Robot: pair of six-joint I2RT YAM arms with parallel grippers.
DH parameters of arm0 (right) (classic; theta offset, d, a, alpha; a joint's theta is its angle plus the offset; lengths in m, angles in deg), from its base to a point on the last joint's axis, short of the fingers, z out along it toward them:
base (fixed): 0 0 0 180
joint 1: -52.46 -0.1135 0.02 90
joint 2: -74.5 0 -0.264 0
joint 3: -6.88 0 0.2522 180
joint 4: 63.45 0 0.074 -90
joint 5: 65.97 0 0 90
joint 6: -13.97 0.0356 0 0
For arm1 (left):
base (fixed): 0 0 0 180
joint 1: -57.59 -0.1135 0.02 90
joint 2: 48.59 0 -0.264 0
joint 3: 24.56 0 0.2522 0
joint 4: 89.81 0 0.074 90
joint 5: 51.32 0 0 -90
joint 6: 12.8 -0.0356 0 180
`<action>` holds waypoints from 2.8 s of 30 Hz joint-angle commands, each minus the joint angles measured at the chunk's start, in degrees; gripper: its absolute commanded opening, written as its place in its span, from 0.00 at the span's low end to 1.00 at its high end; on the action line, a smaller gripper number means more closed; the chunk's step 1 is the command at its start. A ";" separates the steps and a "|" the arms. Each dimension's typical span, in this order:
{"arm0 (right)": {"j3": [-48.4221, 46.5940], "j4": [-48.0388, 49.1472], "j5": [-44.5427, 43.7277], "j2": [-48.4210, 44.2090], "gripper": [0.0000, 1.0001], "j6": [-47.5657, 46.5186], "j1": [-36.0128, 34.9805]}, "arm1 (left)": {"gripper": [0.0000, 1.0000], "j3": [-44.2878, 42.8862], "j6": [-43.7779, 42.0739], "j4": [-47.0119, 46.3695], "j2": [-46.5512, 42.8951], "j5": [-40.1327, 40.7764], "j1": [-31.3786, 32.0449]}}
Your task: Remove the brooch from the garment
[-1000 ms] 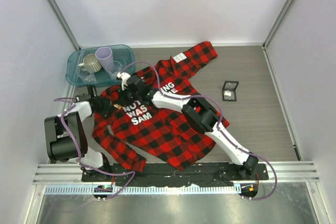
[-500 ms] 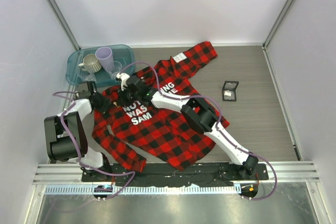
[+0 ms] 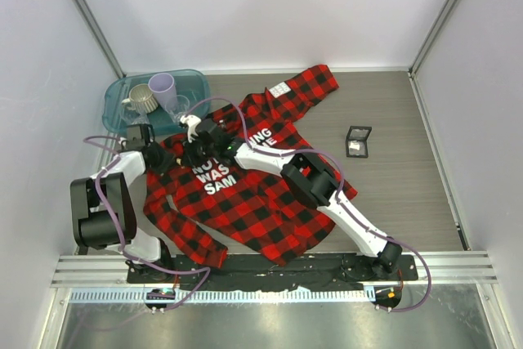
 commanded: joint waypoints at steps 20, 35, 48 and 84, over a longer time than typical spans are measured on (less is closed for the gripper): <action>-6.31 -0.40 -0.43 2.35 0.17 -1.39 1.08 | 0.00 1.86 -6.03 -3.84 -3.88 8.88 3.78; -2.45 8.64 9.30 1.74 0.20 7.83 3.54 | 0.00 1.69 -5.77 -3.58 -3.61 8.62 3.87; -4.46 7.51 10.82 4.20 0.16 8.19 3.28 | 0.00 1.51 -5.86 -3.05 -3.97 8.70 3.87; -6.66 2.76 8.97 5.69 0.06 2.83 1.08 | 0.00 -0.34 -5.59 -2.26 -2.82 7.91 3.87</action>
